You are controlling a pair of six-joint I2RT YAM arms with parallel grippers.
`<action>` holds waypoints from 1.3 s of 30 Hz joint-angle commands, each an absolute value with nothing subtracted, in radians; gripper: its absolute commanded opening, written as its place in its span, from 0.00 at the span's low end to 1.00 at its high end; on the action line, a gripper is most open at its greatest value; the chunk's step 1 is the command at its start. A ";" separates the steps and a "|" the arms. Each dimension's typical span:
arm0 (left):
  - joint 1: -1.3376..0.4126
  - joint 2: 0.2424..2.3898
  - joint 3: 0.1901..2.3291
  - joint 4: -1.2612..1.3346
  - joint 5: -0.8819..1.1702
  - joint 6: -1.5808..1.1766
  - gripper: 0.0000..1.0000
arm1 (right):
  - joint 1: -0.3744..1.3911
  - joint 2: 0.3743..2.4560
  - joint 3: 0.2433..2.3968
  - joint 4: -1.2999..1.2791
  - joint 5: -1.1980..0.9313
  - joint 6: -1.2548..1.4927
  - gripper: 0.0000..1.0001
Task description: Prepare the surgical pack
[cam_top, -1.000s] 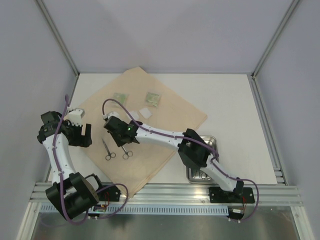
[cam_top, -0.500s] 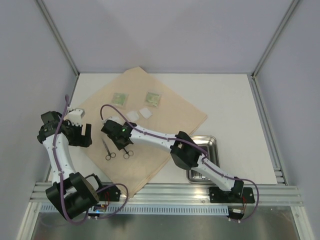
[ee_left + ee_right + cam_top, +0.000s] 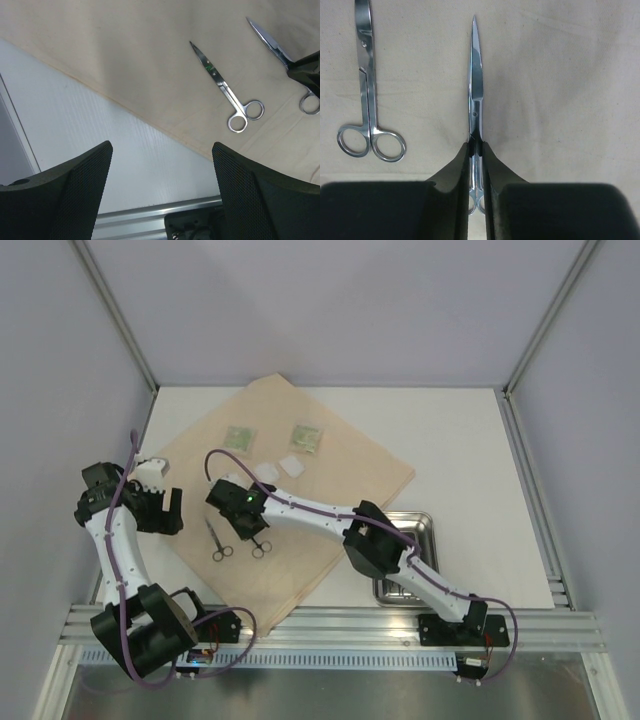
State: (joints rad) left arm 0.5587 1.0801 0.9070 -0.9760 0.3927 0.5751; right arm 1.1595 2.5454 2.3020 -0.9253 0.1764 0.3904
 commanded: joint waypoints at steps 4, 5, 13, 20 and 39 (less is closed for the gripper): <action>0.568 1.080 0.936 -0.969 0.400 0.592 0.91 | 1.161 2.502 2.209 -1.066 0.155 0.373 0.01; 0.566 1.081 0.936 -0.969 0.402 0.591 0.91 | 1.161 2.490 2.212 -1.062 0.153 0.368 0.00; 0.568 1.072 0.936 -0.976 0.402 0.598 0.91 | 1.161 2.339 2.076 -0.905 0.166 0.403 0.01; 0.568 1.071 0.937 -0.976 0.402 0.597 0.91 | 1.147 2.290 2.017 -0.887 0.199 0.411 0.00; 0.569 1.066 0.928 -0.968 0.385 0.609 0.91 | 1.103 2.260 1.871 -0.764 0.103 0.442 0.01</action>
